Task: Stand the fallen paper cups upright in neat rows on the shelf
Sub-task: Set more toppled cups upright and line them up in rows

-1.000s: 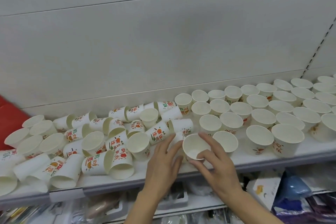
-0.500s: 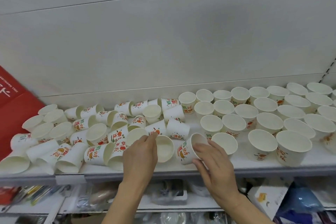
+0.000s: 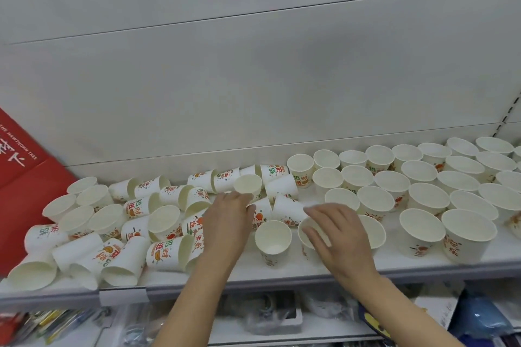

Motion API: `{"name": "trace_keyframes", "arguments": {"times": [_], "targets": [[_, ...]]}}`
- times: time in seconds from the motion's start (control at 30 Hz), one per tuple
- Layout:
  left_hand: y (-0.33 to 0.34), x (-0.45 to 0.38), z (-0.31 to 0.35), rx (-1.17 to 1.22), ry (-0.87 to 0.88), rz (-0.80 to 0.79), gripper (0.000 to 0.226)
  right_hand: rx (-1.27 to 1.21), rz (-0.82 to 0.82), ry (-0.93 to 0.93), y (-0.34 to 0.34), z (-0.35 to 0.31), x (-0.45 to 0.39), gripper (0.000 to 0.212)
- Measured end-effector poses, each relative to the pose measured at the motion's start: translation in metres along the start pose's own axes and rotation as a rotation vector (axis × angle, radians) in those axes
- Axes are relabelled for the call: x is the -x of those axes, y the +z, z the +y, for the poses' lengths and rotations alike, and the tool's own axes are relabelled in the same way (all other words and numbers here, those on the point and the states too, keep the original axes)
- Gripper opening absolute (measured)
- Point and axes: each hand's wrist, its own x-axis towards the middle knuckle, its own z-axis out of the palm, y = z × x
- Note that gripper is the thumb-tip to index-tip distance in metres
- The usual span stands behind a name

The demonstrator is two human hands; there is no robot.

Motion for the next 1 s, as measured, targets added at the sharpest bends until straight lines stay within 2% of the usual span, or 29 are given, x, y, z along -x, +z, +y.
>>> {"name": "trace_keyframes", "arguments": {"times": [0.07,0.1,0.2,0.3,0.4,0.53,0.67,0.83,1.0], "targets": [[0.004,-0.028,-0.005,0.060,0.120,-0.200,0.034,-0.022,-0.074,0.109,0.007,0.003,-0.032,0.032],[0.005,-0.040,-0.005,0.087,0.185,-0.294,0.038,-0.064,-0.167,0.178,0.012,0.004,-0.049,0.034],[0.013,-0.062,-0.003,0.088,0.289,-0.502,0.042,-0.159,-0.579,0.294,0.033,0.017,-0.086,0.044],[0.024,-0.068,-0.004,0.034,0.330,-0.538,0.041,-0.061,-0.830,0.216,0.052,0.028,-0.096,0.051],[0.032,-0.066,-0.008,0.031,0.366,-0.498,0.036,-0.012,-0.931,0.155,0.061,0.032,-0.094,0.055],[0.026,-0.061,-0.015,0.071,0.387,-0.419,0.022,-0.062,-0.887,0.155,0.054,0.034,-0.096,0.038],[0.016,-0.052,-0.030,0.154,0.320,-0.288,0.011,-0.146,-0.717,0.187,0.038,0.040,-0.098,0.017],[0.023,-0.031,-0.041,0.212,0.199,-0.217,0.014,-0.145,-0.548,0.221,0.027,0.044,-0.072,0.014],[0.028,-0.025,-0.043,0.216,0.245,-0.189,0.024,-0.121,-0.486,0.215,0.020,0.042,-0.055,0.014]]}}
